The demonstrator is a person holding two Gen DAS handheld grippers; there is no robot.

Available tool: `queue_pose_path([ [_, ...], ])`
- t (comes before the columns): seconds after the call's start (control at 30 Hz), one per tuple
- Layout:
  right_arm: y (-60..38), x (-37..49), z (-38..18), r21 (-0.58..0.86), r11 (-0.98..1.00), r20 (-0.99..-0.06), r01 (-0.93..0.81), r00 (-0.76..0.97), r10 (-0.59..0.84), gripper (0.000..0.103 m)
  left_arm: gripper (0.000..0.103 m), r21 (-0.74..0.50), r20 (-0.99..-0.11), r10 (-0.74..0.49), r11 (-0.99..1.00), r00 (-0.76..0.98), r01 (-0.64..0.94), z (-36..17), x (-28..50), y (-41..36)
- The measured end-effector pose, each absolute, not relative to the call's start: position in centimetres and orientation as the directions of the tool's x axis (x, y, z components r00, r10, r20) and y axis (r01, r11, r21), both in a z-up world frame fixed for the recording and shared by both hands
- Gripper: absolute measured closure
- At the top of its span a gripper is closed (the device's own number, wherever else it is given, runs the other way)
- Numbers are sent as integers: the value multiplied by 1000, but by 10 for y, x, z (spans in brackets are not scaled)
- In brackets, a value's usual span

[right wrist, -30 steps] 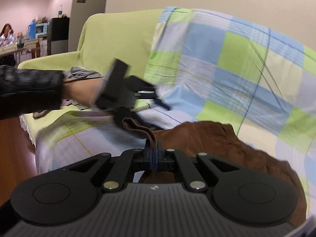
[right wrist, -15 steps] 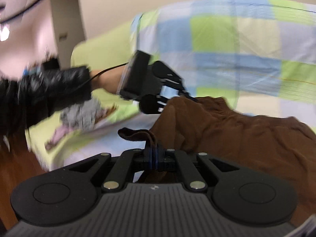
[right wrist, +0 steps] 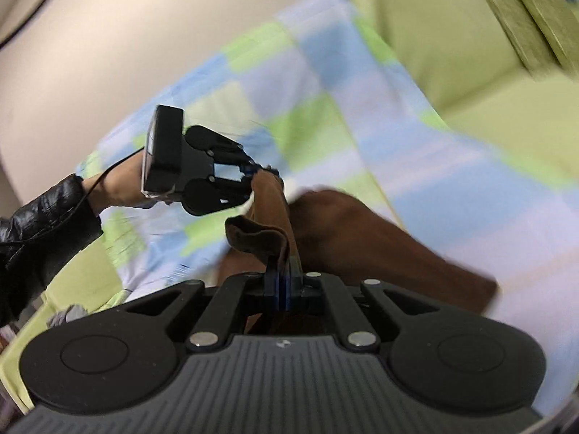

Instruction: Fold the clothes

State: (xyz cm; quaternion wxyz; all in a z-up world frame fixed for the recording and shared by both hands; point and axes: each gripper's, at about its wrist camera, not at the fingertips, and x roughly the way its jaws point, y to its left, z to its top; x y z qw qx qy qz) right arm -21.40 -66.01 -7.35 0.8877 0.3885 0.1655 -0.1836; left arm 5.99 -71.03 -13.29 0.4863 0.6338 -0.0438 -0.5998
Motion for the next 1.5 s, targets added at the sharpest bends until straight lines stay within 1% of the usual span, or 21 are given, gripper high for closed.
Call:
queue_pose_path([
  [0.07, -675, -223, -90, 671, 576, -445, 467, 875, -192, 101, 97, 657, -730, -623, -526, 280, 541, -138, 61, -723],
  [0.23, -698, -246, -99, 699, 525, -430, 485, 872, -234, 102, 96, 624, -754, -601, -526, 266, 578, -144, 64, -742],
  [0.3, -705, -250, -108, 696, 510, -452, 506, 860, -237, 102, 91, 610, -765, -587, -526, 266, 593, -152, 67, -746],
  [0.37, -705, -246, -117, 690, 497, -487, 527, 845, -220, 102, 89, 598, -767, -587, -507, 259, 621, -157, 69, -749],
  [0.4, -703, -246, -118, 684, 497, -501, 534, 839, -212, 102, 83, 593, -766, -589, -496, 256, 634, -155, 71, -749],
  [0.43, -703, -246, -118, 678, 498, -511, 541, 834, -210, 102, 66, 588, -759, -600, -463, 254, 663, -151, 76, -749],
  [0.5, -699, -249, -118, 661, 498, -531, 562, 819, -220, 102, 44, 594, -731, -628, -395, 266, 700, -142, 87, -747],
  [0.53, -697, -252, -116, 655, 494, -535, 572, 813, -232, 102, 42, 596, -707, -651, -335, 278, 730, -132, 99, -743],
  [0.57, -696, -257, -113, 645, 485, -539, 590, 802, -259, 101, 42, 591, -695, -659, -299, 286, 749, -125, 106, -741],
  [0.6, -695, -260, -110, 642, 477, -536, 601, 796, -280, 96, 42, 587, -687, -662, -263, 300, 766, -119, 116, -737],
  [0.7, -697, -268, -100, 625, 468, -515, 624, 781, -353, 94, 42, 586, -665, -665, -180, 341, 790, -108, 137, -722],
  [0.8, -694, -263, -84, 552, 545, -484, 631, 775, -407, 93, 42, 544, -672, -651, -112, 352, 832, -108, 158, -706],
  [0.87, -697, -247, -80, 527, 611, -478, 591, 800, -363, 88, 42, 497, -694, -633, -77, 343, 864, -119, 171, -694],
  [0.93, -704, -219, -81, 510, 682, -487, 525, 829, -275, 80, 42, 495, -703, -615, -61, 358, 867, -126, 177, -691],
  [1.03, -714, -182, -84, 486, 771, -505, 411, 853, -136, 80, 41, 492, -697, -604, -10, 386, 871, -145, 194, -684],
  [1.1, -723, -146, -89, 411, 860, -539, 301, 842, -37, 80, 39, 420, -698, -621, 48, 356, 906, -150, 213, -680],
  [1.17, -736, -116, -99, 374, 891, -581, 256, 814, 10, 80, 38, 358, -703, -636, 73, 320, 931, -150, 224, -676],
  [1.2, -745, -104, -105, 385, 889, -595, 249, 803, 33, 81, 39, 331, -702, -644, 83, 304, 940, -148, 228, -672],
  [1.27, -762, -91, -114, 424, 864, -603, 271, 796, 46, 81, 39, 300, -701, -653, 95, 287, 949, -147, 233, -669],
  [1.37, -781, -96, -112, 467, 816, -585, 341, 811, -5, 81, 39, 269, -674, -685, 121, 276, 956, -141, 237, -656],
  [1.5, -796, -102, -124, 424, 793, -637, 438, 767, -83, 86, 39, 292, -664, -684, 135, 302, 947, -147, 231, -650],
])
